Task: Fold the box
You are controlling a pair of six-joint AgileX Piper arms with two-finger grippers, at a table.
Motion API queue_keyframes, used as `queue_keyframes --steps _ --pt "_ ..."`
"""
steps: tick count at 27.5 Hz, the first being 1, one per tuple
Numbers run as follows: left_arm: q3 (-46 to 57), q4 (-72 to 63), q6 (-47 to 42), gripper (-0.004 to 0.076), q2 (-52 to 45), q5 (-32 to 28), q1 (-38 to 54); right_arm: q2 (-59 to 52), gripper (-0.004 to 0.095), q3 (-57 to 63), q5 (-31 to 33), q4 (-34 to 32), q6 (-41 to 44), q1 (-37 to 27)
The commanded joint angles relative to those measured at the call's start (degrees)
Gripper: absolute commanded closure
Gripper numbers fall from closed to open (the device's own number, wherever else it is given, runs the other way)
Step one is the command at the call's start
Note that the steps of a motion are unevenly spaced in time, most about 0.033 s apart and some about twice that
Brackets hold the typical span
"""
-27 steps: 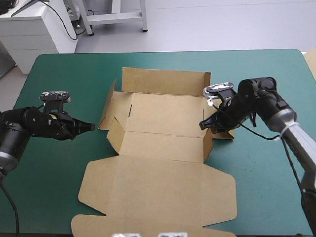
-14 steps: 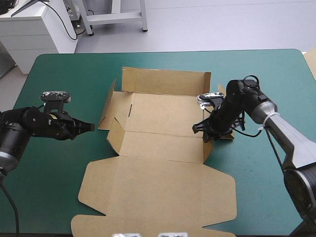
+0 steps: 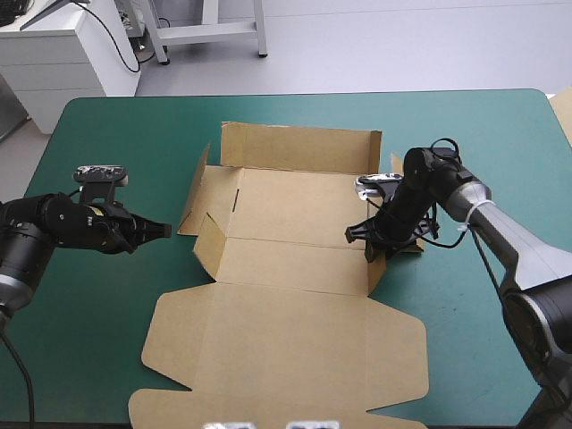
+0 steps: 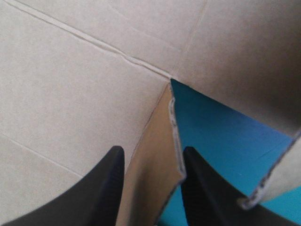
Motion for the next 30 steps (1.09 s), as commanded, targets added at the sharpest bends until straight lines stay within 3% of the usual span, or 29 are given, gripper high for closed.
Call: queue_keyframes --steps 1,8,20,26,29,30 --pt "-1.89 -0.87 0.0 0.0731 -1.22 -1.85 0.13 -1.65 0.0596 -1.45 0.09 0.82 0.7 0.07" --pt "-1.89 -0.87 0.0 0.0731 -1.22 -1.85 0.13 -1.29 0.0926 -1.42 -1.98 1.54 2.42 0.07" --pt "-1.89 -0.87 0.0 0.0731 -1.22 -1.85 0.13 -1.29 0.0918 -1.42 -3.77 1.18 1.66 0.07" --pt "-1.89 -0.87 0.0 0.0731 -1.22 -1.85 0.13 -1.03 0.0918 -2.99 -8.72 -0.02 -4.52 0.07" --pt "-1.89 -0.87 0.0 0.0731 -1.22 -1.85 0.13 0.46 0.0919 -7.25 -10.49 -0.65 -14.27 0.07" --pt "-1.89 -0.87 0.0 0.0731 -1.22 -1.85 0.13 1.52 0.0919 -9.72 -9.63 0.39 -23.46 0.07"
